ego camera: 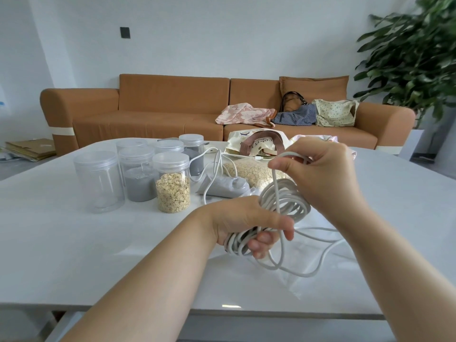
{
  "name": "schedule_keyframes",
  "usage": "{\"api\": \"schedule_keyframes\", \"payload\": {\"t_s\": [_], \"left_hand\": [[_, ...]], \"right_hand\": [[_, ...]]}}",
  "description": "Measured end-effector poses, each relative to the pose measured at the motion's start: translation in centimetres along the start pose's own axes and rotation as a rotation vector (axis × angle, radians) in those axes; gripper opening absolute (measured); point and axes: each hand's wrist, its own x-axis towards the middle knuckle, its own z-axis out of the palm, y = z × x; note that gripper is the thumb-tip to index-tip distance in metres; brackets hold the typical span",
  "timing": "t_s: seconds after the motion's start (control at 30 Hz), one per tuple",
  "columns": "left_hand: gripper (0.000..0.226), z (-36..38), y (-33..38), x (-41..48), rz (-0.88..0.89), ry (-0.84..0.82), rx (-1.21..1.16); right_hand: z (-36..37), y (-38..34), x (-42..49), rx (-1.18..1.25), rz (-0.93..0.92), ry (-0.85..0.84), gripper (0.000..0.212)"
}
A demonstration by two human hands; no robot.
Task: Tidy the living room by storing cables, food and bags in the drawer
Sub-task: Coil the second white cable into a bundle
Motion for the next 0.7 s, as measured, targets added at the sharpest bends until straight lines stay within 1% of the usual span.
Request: {"api": "schedule_keyframes", "payload": {"t_s": [0.03,0.17,0.23,0.33,0.47,0.53,0.6,0.63,0.7], "left_hand": [[0.021,0.0,0.0,0.0,0.004,0.025,0.018],[0.004,0.0,-0.4,0.6,0.060,0.086,0.019],[0.015,0.0,-0.3,0.7,0.072,0.051,-0.008],[0.012,-0.1,-0.2,0.4,0.079,-0.051,-0.088],[0.016,-0.1,-0.2,0.0,0.065,-0.043,-0.143],[0.020,-0.2,-0.1,-0.1,0.069,-0.080,-0.194],[0.008,-0.6,-0.2,-0.2,0.153,-0.152,-0.246],[0.005,-0.8,-0.2,-0.2,0.206,-0.173,-0.280],[0.009,-1.1,-0.2,-0.2,0.286,-0.170,-0.378]], "right_hand": [[0.0,0.0,0.0,0.003,0.009,0.009,0.018],[-0.1,-0.1,0.1,0.003,0.065,0.023,0.018],[-0.2,0.1,0.1,-0.008,0.102,0.035,0.021],[0.0,0.5,-0.1,-0.023,0.142,0.048,0.025],[0.1,1.1,0.0,-0.051,0.167,0.034,0.030],[0.1,1.7,0.0,-0.065,0.173,0.002,0.031],[0.2,2.3,-0.2,-0.110,0.153,-0.022,0.026],[0.2,2.6,-0.3,-0.142,0.138,-0.030,0.025],[0.3,3.1,-0.4,-0.203,0.135,-0.053,0.025]]}}
